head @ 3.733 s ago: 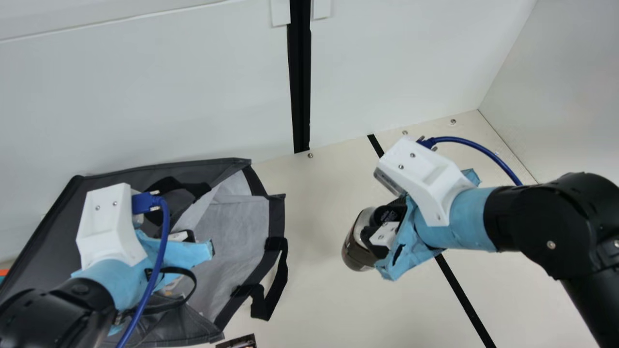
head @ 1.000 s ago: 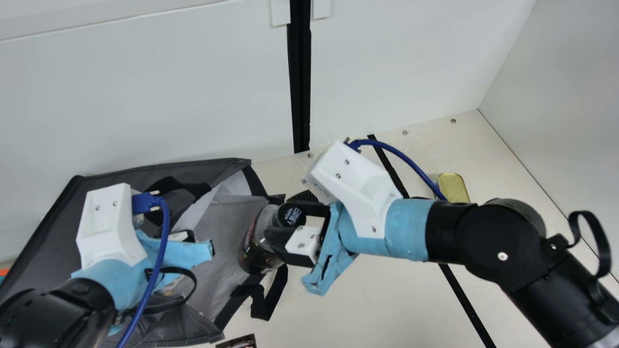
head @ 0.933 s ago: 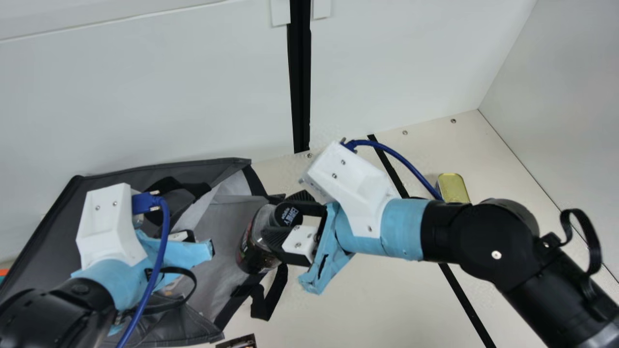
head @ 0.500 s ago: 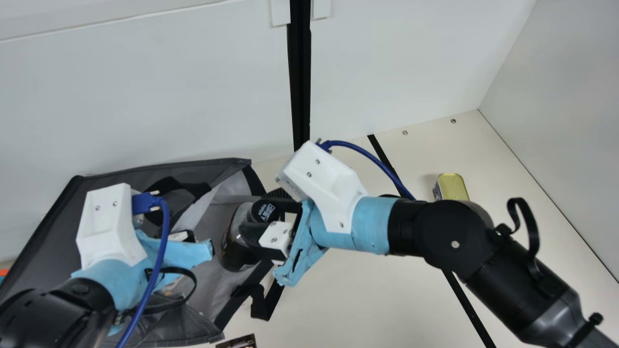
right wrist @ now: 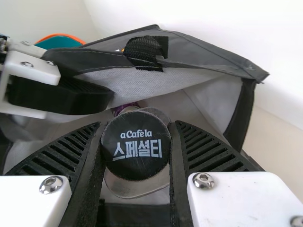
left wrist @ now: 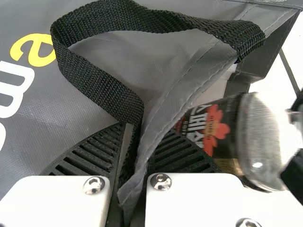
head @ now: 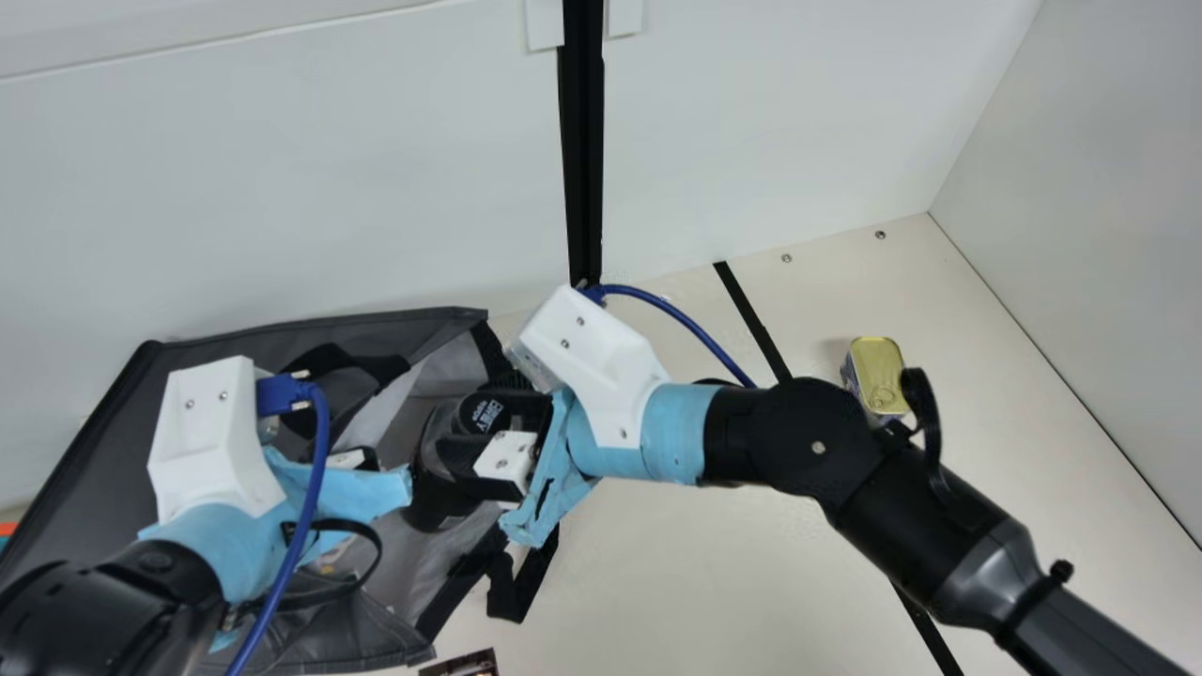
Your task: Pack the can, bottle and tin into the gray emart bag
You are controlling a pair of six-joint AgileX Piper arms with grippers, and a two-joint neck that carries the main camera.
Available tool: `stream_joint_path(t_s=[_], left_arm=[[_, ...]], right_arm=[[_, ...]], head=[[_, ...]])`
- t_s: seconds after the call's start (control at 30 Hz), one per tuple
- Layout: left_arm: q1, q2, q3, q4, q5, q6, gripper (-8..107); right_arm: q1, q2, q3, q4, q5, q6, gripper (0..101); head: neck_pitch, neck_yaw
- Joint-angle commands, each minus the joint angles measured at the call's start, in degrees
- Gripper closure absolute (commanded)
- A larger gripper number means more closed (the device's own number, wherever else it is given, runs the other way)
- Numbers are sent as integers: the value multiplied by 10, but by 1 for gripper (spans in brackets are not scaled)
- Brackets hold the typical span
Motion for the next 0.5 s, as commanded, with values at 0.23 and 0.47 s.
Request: stream_joint_path(t_s=[0.23,0.47], left_arm=[[0,0,0,0,0,0,89],[0,0,0,0,0,0,89]], right_arm=[[-8,46,-2,102,7,-105,101],[-17,87,-6,162,18,-173,101]], head=[[-13,0],[-13,0]])
